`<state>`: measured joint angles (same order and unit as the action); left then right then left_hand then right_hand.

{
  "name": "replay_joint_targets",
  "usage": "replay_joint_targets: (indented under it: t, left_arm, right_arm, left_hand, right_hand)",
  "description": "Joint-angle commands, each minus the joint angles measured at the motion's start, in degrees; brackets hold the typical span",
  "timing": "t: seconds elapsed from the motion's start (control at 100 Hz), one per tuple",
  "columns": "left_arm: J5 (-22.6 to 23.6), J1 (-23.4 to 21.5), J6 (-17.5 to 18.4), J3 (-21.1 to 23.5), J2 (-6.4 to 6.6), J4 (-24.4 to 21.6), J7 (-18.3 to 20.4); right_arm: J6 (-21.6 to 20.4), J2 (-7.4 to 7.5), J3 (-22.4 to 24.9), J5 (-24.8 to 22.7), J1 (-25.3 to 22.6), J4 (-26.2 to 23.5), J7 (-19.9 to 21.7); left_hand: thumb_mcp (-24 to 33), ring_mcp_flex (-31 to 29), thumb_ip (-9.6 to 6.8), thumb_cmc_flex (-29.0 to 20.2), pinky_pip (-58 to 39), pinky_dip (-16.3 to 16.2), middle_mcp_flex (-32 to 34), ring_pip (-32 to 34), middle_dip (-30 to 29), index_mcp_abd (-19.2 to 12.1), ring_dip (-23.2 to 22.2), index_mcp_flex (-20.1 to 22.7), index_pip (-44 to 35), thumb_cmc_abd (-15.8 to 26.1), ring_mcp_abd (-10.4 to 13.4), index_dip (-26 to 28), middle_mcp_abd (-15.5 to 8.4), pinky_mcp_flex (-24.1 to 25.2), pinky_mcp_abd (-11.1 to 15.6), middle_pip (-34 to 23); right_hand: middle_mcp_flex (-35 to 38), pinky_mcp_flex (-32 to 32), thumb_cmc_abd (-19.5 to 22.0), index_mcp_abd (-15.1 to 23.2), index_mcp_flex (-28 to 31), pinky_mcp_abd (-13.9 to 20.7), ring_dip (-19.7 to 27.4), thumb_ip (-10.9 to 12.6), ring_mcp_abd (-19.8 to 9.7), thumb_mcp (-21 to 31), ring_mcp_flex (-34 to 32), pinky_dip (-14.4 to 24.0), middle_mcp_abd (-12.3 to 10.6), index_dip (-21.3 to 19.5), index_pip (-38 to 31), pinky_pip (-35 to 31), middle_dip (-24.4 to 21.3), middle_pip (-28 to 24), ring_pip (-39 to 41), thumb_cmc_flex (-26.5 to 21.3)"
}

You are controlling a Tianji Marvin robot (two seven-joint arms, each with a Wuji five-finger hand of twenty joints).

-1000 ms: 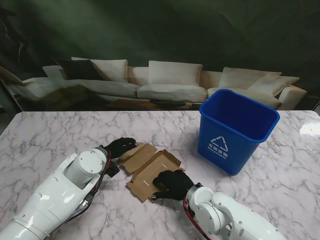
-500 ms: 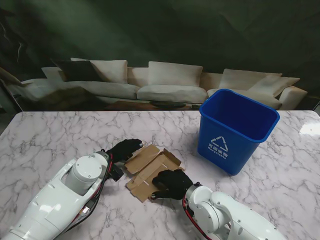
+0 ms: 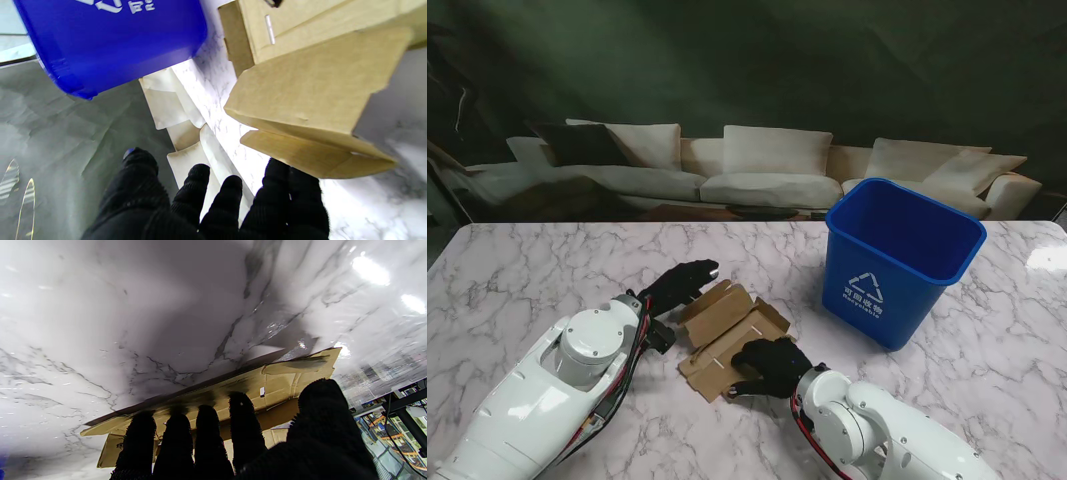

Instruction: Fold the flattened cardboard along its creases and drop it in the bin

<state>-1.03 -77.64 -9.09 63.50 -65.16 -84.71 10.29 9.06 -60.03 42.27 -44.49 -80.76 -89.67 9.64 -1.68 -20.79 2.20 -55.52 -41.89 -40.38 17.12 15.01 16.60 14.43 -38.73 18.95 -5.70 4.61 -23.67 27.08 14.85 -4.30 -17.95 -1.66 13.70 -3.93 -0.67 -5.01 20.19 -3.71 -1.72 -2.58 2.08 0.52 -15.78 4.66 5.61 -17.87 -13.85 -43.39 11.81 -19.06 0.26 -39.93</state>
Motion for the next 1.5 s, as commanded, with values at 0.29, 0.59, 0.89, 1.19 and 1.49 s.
replay_joint_targets:
  t: [0.29, 0.59, 0.89, 1.19, 1.49]
  left_arm:
    - [-4.60, 2.26, -2.39, -2.02, -2.26, 6.47, 0.96]
    - [-7.86, 1.02, -1.67, -1.15, -2.77, 4.34, -0.15]
    - [-10.38, -0.90, 1.90, -0.27, -3.13, 1.52, -2.02]
    - [-9.41, -2.99, 5.59, -0.13, -1.97, -2.95, -0.26]
    - [-10.91, -2.10, 2.61, -1.97, -0.97, -1.99, 5.73]
  right_arm:
    - [0.32, 0.09, -1.19, 0.24, -1.14, 3.43, 1.19]
    - [0.09, -0.03, -1.57, 0.33, -0.85, 4.38, 0.53]
    - [-0.30, -0.18, -2.42, 0.81, -0.04, 5.89, -0.06]
    - [-0.32, -0.30, -3.08, 1.29, 0.66, 6.78, -0.24]
    - [-0.13, -0.42, -3.74, 1.92, 1.28, 7.27, -0.25]
  left_hand:
    - [-0.96, 1.66, -0.37, 6.07, 1.14, 15.95, -6.37, -3.97, -1.99, -0.83, 13.02, -4.23, 1.95, 2.64, -3.72, -0.86, 1.76, -6.06, 1.27, 1.15]
    - [-0.92, -8.62, -0.26, 9.79, -14.75, 12.62, -5.34, 8.10, -2.09, -2.96, 6.63, -6.43, 2.35, 4.33, -6.01, -1.69, 2.21, -15.82, -0.93, 0.61]
    - [-0.82, -4.74, -0.43, 7.11, -8.37, 15.50, -1.85, 2.43, -1.39, -1.98, 8.48, -4.10, 1.34, 3.76, -1.78, -1.51, 2.12, -9.60, 1.64, 0.02]
    - [-0.79, -4.37, -0.57, 6.04, -2.54, 16.36, 0.34, -2.72, -2.03, -1.30, 12.89, -3.55, 1.47, 2.61, 2.76, -1.54, 4.47, -5.98, 2.61, 0.13]
    - [-0.86, -3.24, -0.48, 7.29, 1.14, 17.24, 13.86, -3.15, 2.21, -0.56, 14.19, -4.41, 2.07, 3.43, 1.46, -2.28, 3.84, -4.62, 2.42, -3.44]
  right_hand:
    - [1.91, 1.49, 1.73, -4.16, 2.95, -3.85, -0.29, 1.17, 0.96, -0.56, -1.18, -0.50, 2.33, -0.70, -3.56, 1.86, 0.66, -1.88, -1.13, 0.17]
    - [2.02, 1.45, 1.76, -4.08, 2.90, -4.11, -0.25, 1.17, 2.26, -0.55, -0.93, -0.65, 2.47, -0.80, -3.65, 2.02, 0.64, -1.87, -1.16, 0.12]
    - [1.93, 1.39, 1.75, -4.19, 2.84, -4.07, -0.22, 1.17, 2.16, -0.57, -0.86, -0.78, 2.62, -0.82, -3.64, 2.17, 0.66, -1.88, -1.16, 0.11]
    - [1.83, 1.41, 1.73, -4.22, 2.71, -3.99, -0.22, 1.17, 2.18, -0.57, -0.92, -0.77, 2.71, -0.80, -3.52, 2.03, 0.64, -1.86, -1.15, 0.10]
    - [1.67, 1.70, 1.78, -4.05, 2.30, -6.05, -0.17, 1.19, 5.36, -0.55, -0.52, -0.69, 3.39, -0.90, -3.50, 1.70, 0.58, -1.75, -1.19, 0.13]
